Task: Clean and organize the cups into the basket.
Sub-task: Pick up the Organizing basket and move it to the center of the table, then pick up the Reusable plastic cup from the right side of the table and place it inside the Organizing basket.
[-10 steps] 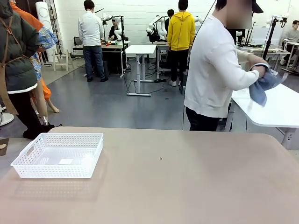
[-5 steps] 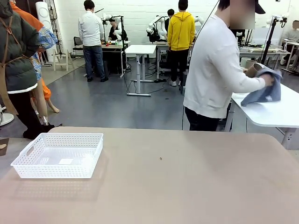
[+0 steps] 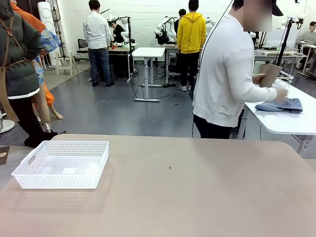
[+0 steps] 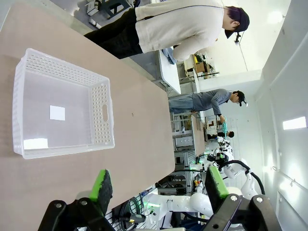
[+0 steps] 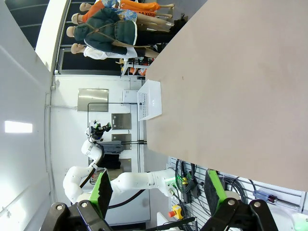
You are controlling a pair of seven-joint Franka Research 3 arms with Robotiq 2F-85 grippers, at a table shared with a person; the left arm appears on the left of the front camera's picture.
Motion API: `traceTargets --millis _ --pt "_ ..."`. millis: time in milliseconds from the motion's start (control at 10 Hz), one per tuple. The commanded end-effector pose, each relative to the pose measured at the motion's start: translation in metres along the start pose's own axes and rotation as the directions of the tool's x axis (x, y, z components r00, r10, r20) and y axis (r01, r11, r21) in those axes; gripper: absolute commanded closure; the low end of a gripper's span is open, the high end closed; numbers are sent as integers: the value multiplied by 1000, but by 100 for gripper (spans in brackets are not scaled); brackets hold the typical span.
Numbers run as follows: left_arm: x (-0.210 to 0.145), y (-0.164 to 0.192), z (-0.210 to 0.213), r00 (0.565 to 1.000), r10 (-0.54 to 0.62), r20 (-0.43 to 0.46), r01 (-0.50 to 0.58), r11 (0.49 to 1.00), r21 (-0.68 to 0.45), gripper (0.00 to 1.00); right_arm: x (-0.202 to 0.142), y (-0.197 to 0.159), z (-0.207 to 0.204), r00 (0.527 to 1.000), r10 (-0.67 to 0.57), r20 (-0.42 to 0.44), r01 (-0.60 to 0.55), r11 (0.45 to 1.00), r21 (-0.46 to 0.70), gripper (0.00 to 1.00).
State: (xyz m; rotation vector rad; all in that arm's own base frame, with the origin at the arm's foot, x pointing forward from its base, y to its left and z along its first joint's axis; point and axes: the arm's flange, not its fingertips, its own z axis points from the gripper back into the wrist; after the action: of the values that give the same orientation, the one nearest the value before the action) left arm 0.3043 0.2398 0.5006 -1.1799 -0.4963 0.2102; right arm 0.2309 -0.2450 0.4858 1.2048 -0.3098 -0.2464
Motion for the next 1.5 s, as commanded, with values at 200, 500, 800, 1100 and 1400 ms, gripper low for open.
traceTargets --millis 200,500,800,1100,1400 --pt "0 -1 1 1000 -2 2 2 1000 -4 0 4 0 0 1000 2 6 -2 1000 25 0" --pt "0 -1 1 1000 -2 2 2 1000 -4 0 4 0 0 1000 2 6 -2 1000 25 0" --pt "0 -1 1 1000 -2 2 2 1000 -4 0 4 0 0 1000 2 6 -2 1000 25 0" --pt "0 -1 1 1000 -2 2 2 1000 -4 0 4 0 0 1000 2 6 -2 1000 25 0" --pt "0 0 0 1000 0 0 0 1000 0 0 3 7 -1 973 232 13 -232 971 57 0"
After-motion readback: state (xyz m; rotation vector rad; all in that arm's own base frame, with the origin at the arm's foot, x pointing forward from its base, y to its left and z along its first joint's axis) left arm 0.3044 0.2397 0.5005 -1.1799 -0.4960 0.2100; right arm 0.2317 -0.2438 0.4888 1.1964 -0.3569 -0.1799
